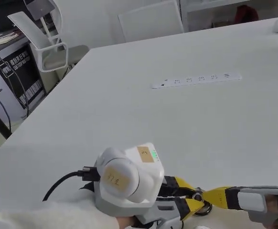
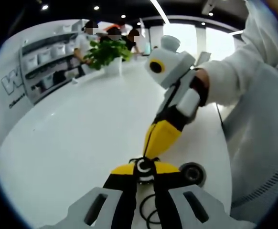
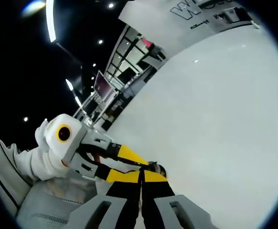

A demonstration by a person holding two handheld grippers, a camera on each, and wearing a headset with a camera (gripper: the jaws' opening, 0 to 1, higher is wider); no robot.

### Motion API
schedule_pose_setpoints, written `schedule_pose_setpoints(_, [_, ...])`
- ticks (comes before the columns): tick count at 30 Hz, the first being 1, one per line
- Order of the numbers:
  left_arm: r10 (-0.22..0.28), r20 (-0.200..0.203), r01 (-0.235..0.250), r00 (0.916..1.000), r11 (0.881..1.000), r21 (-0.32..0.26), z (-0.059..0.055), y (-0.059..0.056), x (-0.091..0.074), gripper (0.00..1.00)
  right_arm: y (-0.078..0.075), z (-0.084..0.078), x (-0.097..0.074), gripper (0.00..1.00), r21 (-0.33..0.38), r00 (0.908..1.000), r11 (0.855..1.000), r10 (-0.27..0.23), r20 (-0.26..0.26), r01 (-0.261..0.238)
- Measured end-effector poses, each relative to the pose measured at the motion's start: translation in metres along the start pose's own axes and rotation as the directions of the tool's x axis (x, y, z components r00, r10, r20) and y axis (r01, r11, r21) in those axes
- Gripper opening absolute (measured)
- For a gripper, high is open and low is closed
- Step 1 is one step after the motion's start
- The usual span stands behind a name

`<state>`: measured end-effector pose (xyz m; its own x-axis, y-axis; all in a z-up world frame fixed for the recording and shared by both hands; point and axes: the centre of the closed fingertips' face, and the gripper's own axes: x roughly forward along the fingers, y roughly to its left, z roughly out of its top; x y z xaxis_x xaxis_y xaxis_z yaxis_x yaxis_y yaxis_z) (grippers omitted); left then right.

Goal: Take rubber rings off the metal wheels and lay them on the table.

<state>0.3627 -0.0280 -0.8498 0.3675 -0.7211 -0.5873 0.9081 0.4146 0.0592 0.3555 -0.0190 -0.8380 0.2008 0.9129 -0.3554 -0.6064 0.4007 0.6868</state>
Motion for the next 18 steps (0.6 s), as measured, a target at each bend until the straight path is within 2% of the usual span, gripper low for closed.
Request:
schedule_pose_setpoints(7, [-0.001,0.002,0.001,1.0,1.0,-0.002,0.0,0.0,0.0,0.13,0.008,0.004,0.0,0.0,0.011,0.999,0.999,0.042,0.019,-0.042])
schedule_pose_setpoints(12, [0.007,0.006,-0.007,1.0,1.0,0.015,0.0,-0.001,0.0,0.13,0.005,0.005,-0.003,0.0,0.019,0.9987,0.999,0.04,0.032,-0.041])
schedule_pose_setpoints(13, [0.011,0.007,-0.011,0.9999,1.0,0.019,0.001,-0.001,0.0,0.13,0.0,0.006,-0.004,0.0,0.011,0.9992,1.0,0.01,0.038,-0.01])
schedule_pose_setpoints(14, [0.013,0.006,-0.013,0.9999,1.0,0.019,0.001,-0.001,0.0,0.13,-0.008,0.004,-0.005,0.0,-0.039,0.9988,0.998,-0.046,0.015,0.047])
schedule_pose_setpoints(15, [0.015,0.001,-0.015,0.9999,1.0,0.012,0.001,-0.001,0.0,0.13,-0.009,0.006,-0.006,0.0,-0.07,0.9982,0.996,-0.057,0.017,0.058])
schedule_pose_setpoints(17, [0.014,-0.007,-0.014,0.9999,1.0,0.012,0.001,0.0,0.001,0.13,-0.004,0.006,-0.004,0.0,-0.056,0.9989,0.997,-0.044,0.013,0.045])
schedule_pose_setpoints(18, [0.014,-0.011,-0.014,0.9998,1.0,0.012,0.002,0.0,0.001,0.13,-0.007,0.005,-0.004,0.0,-0.067,0.9983,0.996,-0.057,0.004,0.058])
